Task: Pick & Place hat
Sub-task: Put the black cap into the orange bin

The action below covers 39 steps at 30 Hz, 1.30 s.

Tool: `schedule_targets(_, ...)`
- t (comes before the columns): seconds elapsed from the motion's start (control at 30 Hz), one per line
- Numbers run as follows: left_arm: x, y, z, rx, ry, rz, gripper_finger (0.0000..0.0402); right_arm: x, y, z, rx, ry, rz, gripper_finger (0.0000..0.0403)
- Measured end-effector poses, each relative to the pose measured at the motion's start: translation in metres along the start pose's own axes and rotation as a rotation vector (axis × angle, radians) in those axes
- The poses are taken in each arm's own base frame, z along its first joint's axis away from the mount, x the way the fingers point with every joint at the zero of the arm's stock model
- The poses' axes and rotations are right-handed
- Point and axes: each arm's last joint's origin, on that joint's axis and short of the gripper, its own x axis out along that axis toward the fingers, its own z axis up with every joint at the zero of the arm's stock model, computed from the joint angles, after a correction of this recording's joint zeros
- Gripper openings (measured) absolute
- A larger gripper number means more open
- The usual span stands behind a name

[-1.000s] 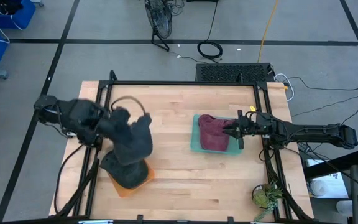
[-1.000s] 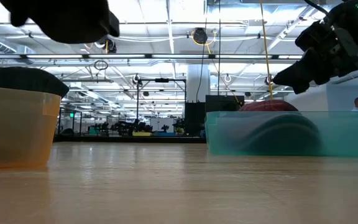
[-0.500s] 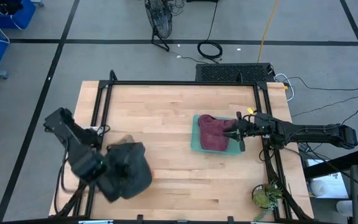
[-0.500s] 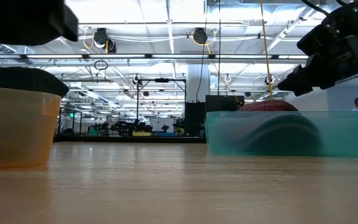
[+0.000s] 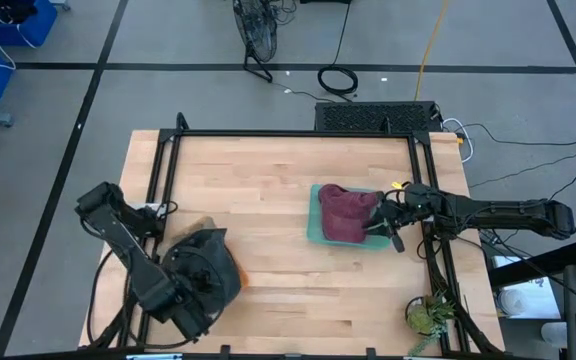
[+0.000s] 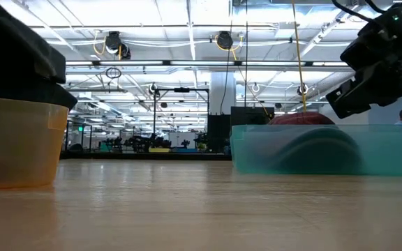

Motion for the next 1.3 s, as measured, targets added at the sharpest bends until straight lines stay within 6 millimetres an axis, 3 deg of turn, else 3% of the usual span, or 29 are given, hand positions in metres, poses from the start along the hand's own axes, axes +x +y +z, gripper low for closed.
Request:
schedule_targets(0.23, 0.041, 0.008, 0.003, 0.017, 0.0, 0.192, 0.0047, 0.004, 0.007, -0.008, 0.026, 0.033, 0.06, 0.0073)
schedule_targets(0.33, 0.055, 0.008, 0.001, 0.033, 0.001, 0.187, 0.0059, 0.006, 0.009, -0.018, 0.054, 0.066, 0.081, 0.0073)
schedule_targets(0.67, 0.068, -0.011, 0.005, 0.124, 0.068, 0.089, 0.0098, 0.009, 0.013, -0.023, 0.092, 0.061, 0.12, 0.0073)
schedule_targets(0.9, 0.088, -0.015, -0.001, 0.186, 0.084, 0.198, 0.0137, 0.009, 0.015, -0.019, 0.076, 0.022, 0.142, 0.0073)
schedule_targets(1.0, 0.079, -0.016, 0.001, 0.18, 0.076, 0.203, 0.0151, 0.009, 0.015, -0.02, 0.081, 0.023, 0.141, 0.0073)
schedule_targets(1.2, 0.03, -0.018, 0.014, 0.155, -0.021, 0.128, 0.0156, 0.009, 0.015, -0.019, 0.087, 0.016, 0.141, 0.0073)
schedule_targets(1.3, 0.024, -0.019, 0.017, 0.149, -0.05, 0.071, 0.0157, 0.009, 0.015, -0.019, 0.097, 0.016, 0.141, 0.0073)
